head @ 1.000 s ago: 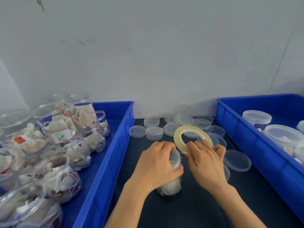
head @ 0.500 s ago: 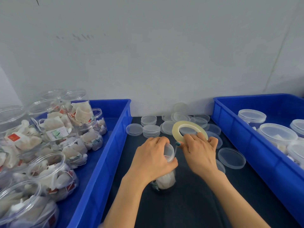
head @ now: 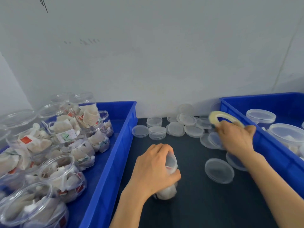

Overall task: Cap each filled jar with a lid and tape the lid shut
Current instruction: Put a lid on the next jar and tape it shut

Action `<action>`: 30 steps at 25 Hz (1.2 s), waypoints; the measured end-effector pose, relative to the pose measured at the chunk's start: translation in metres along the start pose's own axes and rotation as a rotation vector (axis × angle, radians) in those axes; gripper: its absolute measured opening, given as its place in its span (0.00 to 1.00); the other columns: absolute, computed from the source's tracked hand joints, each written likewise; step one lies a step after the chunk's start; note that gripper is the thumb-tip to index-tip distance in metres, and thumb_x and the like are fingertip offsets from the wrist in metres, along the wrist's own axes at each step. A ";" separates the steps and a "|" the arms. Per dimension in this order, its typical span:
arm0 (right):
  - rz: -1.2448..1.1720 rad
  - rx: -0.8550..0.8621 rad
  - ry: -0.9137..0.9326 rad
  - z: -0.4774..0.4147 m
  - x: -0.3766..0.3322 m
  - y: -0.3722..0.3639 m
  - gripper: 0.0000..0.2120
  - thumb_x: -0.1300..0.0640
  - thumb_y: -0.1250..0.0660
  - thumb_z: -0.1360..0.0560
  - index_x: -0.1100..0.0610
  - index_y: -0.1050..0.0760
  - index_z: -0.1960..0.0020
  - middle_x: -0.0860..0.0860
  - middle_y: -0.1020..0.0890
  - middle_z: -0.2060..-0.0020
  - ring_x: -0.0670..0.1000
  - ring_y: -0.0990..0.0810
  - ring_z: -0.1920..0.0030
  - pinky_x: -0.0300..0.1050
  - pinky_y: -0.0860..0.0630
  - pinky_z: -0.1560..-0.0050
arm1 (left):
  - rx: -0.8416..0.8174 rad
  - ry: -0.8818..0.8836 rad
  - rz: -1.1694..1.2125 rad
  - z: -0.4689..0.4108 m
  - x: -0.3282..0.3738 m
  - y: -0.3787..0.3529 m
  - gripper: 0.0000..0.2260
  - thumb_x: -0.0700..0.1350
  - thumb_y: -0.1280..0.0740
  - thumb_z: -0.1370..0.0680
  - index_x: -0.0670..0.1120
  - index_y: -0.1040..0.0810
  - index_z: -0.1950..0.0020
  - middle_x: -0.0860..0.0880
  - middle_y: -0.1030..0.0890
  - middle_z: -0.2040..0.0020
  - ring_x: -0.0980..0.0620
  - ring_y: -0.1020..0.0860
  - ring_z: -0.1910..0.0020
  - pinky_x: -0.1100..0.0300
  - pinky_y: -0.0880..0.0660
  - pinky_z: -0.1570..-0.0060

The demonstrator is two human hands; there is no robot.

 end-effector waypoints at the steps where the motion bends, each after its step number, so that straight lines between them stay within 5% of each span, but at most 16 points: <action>1: -0.022 0.021 0.119 0.002 -0.002 0.005 0.10 0.51 0.47 0.22 0.48 0.34 0.62 0.46 0.25 0.63 0.51 0.29 0.57 0.52 0.42 0.51 | 0.007 -0.001 0.002 -0.003 0.000 -0.001 0.19 0.60 0.32 0.30 0.58 0.32 0.43 0.62 0.28 0.47 0.60 0.31 0.46 0.60 0.30 0.56; 4: -0.063 -0.051 0.376 0.038 -0.038 -0.002 0.17 0.40 0.54 0.24 0.48 0.33 0.59 0.44 0.26 0.62 0.49 0.29 0.55 0.50 0.44 0.51 | 0.008 0.045 0.010 -0.011 0.006 -0.003 0.18 0.61 0.33 0.31 0.59 0.33 0.45 0.62 0.28 0.49 0.61 0.30 0.48 0.59 0.28 0.56; 6: -0.047 -0.095 0.510 0.068 -0.048 -0.026 0.19 0.41 0.56 0.23 0.48 0.30 0.57 0.44 0.26 0.61 0.49 0.29 0.53 0.49 0.42 0.49 | 0.033 0.105 0.029 -0.012 0.009 -0.006 0.17 0.61 0.33 0.31 0.60 0.33 0.47 0.62 0.28 0.54 0.61 0.30 0.51 0.59 0.29 0.59; 9: -0.014 -0.069 0.581 0.092 -0.044 -0.052 0.11 0.49 0.43 0.20 0.50 0.26 0.56 0.45 0.24 0.61 0.50 0.26 0.54 0.49 0.40 0.48 | 0.066 0.167 0.057 -0.015 0.012 -0.009 0.15 0.61 0.32 0.31 0.58 0.32 0.51 0.62 0.28 0.58 0.61 0.29 0.54 0.60 0.30 0.61; 12: -0.080 -0.067 0.561 0.104 -0.042 -0.062 0.09 0.49 0.41 0.21 0.50 0.24 0.52 0.44 0.24 0.57 0.50 0.25 0.52 0.49 0.39 0.46 | 0.108 0.189 0.059 -0.018 0.012 -0.012 0.14 0.61 0.32 0.31 0.58 0.32 0.52 0.62 0.27 0.58 0.61 0.28 0.55 0.60 0.29 0.61; 14: -0.114 -0.185 0.534 0.106 -0.040 -0.067 0.18 0.46 0.50 0.20 0.49 0.27 0.38 0.45 0.27 0.45 0.50 0.30 0.41 0.50 0.41 0.37 | 0.123 0.186 0.052 -0.016 0.011 -0.014 0.13 0.62 0.33 0.30 0.58 0.31 0.53 0.62 0.26 0.58 0.61 0.28 0.55 0.59 0.27 0.60; 17: -0.196 -0.265 0.542 0.111 -0.043 -0.063 0.28 0.47 0.44 0.25 0.48 0.39 0.25 0.44 0.35 0.34 0.47 0.39 0.31 0.47 0.47 0.30 | 0.190 0.137 0.082 -0.010 0.008 -0.015 0.12 0.65 0.37 0.28 0.61 0.29 0.50 0.65 0.26 0.54 0.63 0.28 0.50 0.61 0.26 0.57; 20: -0.639 -0.297 0.542 0.120 -0.061 -0.048 0.43 0.47 0.36 0.33 0.48 0.50 0.21 0.40 0.40 0.28 0.40 0.44 0.27 0.42 0.46 0.26 | 0.392 0.175 0.450 -0.002 0.004 -0.022 0.12 0.58 0.33 0.27 0.59 0.25 0.46 0.63 0.23 0.47 0.62 0.26 0.45 0.64 0.27 0.50; 23: -0.994 -0.358 0.380 0.124 -0.083 -0.037 0.51 0.43 0.27 0.34 0.42 0.56 0.21 0.33 0.34 0.30 0.38 0.33 0.30 0.36 0.33 0.32 | 0.532 0.327 0.940 0.007 0.000 -0.030 0.11 0.52 0.33 0.27 0.53 0.23 0.46 0.58 0.20 0.48 0.59 0.22 0.45 0.65 0.26 0.49; 27: -0.786 -0.147 0.388 0.105 -0.089 -0.006 0.42 0.31 0.32 0.41 0.41 0.36 0.29 0.35 0.27 0.37 0.38 0.24 0.40 0.44 0.25 0.40 | 0.527 0.295 1.123 0.008 -0.012 -0.037 0.11 0.52 0.37 0.19 0.49 0.24 0.40 0.55 0.19 0.43 0.57 0.21 0.42 0.58 0.25 0.44; 30: -0.896 0.043 0.164 0.063 -0.067 0.025 0.44 0.31 0.32 0.43 0.40 0.36 0.30 0.37 0.26 0.36 0.40 0.25 0.39 0.47 0.25 0.38 | 0.370 0.395 1.182 0.007 -0.025 -0.049 0.13 0.53 0.41 0.18 0.48 0.23 0.40 0.54 0.18 0.42 0.54 0.20 0.42 0.56 0.25 0.44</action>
Point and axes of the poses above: each hand's wrist, its own z-axis away from the middle knuckle, its own y-axis out of the back of the hand, x = y × z, the point moved 1 cm from there along -z, towards the middle knuckle
